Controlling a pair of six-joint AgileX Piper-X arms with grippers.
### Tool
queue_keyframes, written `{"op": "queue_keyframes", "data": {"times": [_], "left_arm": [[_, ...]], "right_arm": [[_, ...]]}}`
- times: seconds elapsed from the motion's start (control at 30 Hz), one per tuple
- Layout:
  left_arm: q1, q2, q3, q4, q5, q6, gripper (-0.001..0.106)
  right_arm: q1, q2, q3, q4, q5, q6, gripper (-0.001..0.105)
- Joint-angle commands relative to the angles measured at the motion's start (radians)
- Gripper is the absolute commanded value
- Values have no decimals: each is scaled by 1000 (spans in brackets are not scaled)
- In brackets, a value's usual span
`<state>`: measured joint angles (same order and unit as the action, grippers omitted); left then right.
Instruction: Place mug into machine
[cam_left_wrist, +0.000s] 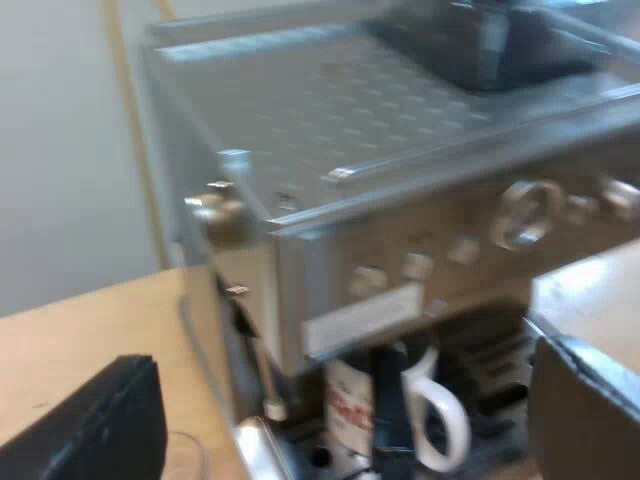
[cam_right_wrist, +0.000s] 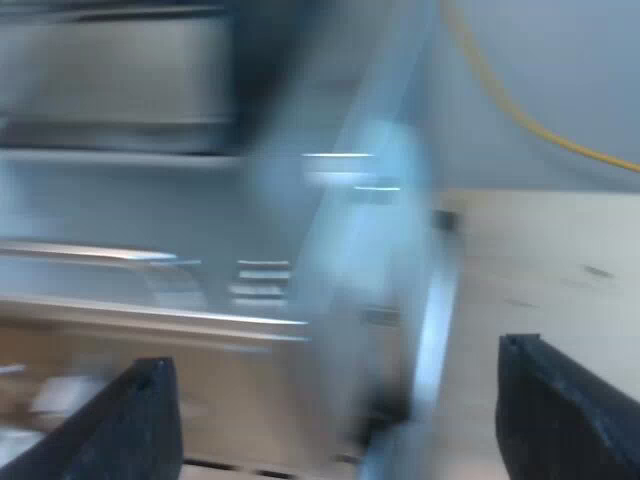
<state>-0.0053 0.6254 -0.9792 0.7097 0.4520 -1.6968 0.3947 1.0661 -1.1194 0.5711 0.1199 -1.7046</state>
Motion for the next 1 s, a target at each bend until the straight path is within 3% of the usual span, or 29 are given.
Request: {"op": "queue_keyframes", "data": {"times": [0.03,0.47,0.8,1.0], "left_arm": [[34,-4,-11,-21,7,-12,85],[44,-98,-11,34,8,-3,85],[44,-305,35,117,-15,4,85],[44,-454,98,223,-15,4,85]], "right_arm": [[-88,-43,-12,55,-13,-9,66],[-458,-248,18,167,-159,-108,66],[-460,-478,156,177,-159,-140,66],[-460,-674,226,295,-186,-140,66]]}}
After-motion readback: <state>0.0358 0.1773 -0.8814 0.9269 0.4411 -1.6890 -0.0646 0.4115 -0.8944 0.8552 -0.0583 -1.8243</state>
